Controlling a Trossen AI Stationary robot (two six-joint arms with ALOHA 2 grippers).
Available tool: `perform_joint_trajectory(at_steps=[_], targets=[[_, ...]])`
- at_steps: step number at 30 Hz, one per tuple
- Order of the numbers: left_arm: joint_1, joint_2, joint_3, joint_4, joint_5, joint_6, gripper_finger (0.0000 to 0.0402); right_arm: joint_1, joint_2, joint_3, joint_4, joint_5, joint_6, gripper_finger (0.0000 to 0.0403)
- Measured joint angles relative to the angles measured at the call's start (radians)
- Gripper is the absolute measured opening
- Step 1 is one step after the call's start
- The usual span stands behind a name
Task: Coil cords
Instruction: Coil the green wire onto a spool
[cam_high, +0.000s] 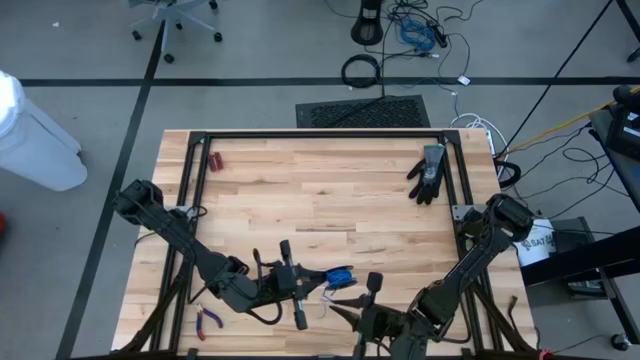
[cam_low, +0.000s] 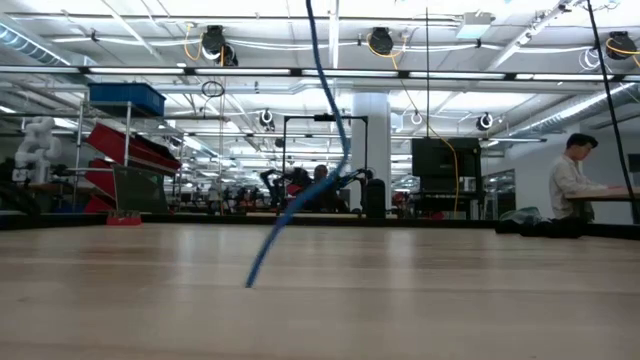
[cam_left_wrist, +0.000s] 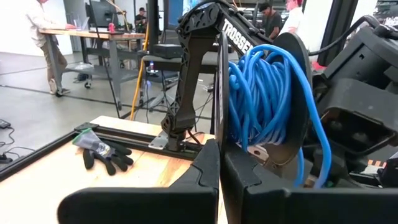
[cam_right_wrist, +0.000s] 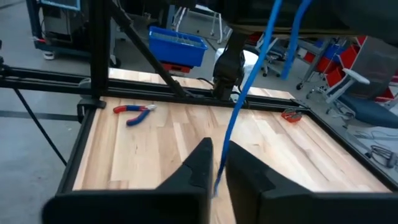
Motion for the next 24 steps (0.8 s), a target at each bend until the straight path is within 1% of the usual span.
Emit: perform_joint_trajectory(at_steps=[2, 4, 10, 17, 20, 24], targets=[[0.000, 0.000, 0.000, 0.000, 0.000, 0.001, 0.0000, 0.000, 0.000, 0.000, 0.009, 0.001, -0.014, 0.0011], [0.000, 0.000, 0.000, 0.000, 0.000, 0.007, 0.0000, 0.000, 0.000, 0.000, 0.011, 0.004, -0.011, 0.0004], [-0.002, 0.000, 0.000, 0.034, 0.005, 0.019, 0.0000, -0.011, 0.000, 0.000, -0.039, 0.005, 0.067, 0.0002], [-0.007, 0.000, -0.001, 0.101, 0.096, 0.026, 0.0000, -0.017, -0.001, 0.000, -0.130, 0.007, 0.173, 0.0001], [-0.006, 0.001, -0.001, 0.111, 0.121, 0.027, 0.0000, -0.020, -0.001, 0.000, -0.145, 0.008, 0.191, 0.0001], [-0.007, 0.001, -0.001, 0.113, 0.124, 0.027, 0.0000, -0.021, -0.001, 0.000, -0.154, 0.009, 0.192, 0.0001]])
